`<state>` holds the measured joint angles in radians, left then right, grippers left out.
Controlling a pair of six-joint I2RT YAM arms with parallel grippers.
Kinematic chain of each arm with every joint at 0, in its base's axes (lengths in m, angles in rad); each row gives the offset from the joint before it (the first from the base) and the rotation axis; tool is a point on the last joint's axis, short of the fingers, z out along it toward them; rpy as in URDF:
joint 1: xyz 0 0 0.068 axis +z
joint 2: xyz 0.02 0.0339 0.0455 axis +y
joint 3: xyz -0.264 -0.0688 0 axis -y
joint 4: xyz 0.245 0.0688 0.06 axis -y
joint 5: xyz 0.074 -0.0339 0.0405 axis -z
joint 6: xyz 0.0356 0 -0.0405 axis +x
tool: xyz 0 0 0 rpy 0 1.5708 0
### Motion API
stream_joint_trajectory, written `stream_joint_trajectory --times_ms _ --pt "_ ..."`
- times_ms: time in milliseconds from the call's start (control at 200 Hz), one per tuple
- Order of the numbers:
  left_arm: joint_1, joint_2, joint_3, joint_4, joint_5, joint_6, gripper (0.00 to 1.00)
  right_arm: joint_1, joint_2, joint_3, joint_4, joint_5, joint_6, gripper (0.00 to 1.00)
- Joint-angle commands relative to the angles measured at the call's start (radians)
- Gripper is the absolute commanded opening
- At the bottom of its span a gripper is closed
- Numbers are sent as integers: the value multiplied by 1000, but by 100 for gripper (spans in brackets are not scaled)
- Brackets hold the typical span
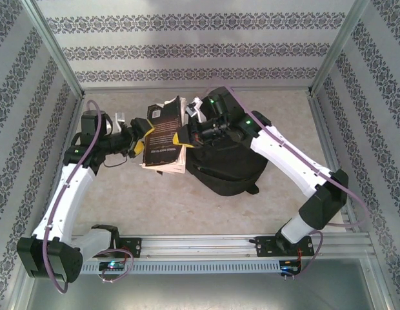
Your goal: Pack the student bag
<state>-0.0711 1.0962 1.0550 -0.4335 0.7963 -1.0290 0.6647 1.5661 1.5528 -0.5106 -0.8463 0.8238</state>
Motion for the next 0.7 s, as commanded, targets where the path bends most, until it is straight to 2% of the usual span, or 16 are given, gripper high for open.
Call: stream_joint_trajectory --times_ms 0,100,185,265,350,435,515,570,695 --pt "-54 -9 -33 353 118 -177 81 -23 -66 -62 206 -63 107 6" --pt "-75 -7 -88 512 119 -280 77 -36 -88 -101 319 -81 185 7" --pt "-86 -5 -133 666 118 -376 72 -42 -91 -104 339 -79 202 8" --pt "-96 -2 -131 745 115 -423 58 -47 -94 -98 308 -66 177 9" --pt "-107 -3 -84 695 111 -396 39 -53 -98 -79 228 -23 121 15" --pt "-108 -6 -26 583 103 -328 19 -59 -108 -61 144 31 70 31" --pt "-110 -10 11 516 96 -287 5 -66 -128 -65 84 94 31 45" --pt "-110 -12 24 503 89 -280 0 -74 -137 -66 25 143 4 51" --pt "-113 -18 39 509 74 -296 0 -83 -138 -68 -106 232 -44 57"
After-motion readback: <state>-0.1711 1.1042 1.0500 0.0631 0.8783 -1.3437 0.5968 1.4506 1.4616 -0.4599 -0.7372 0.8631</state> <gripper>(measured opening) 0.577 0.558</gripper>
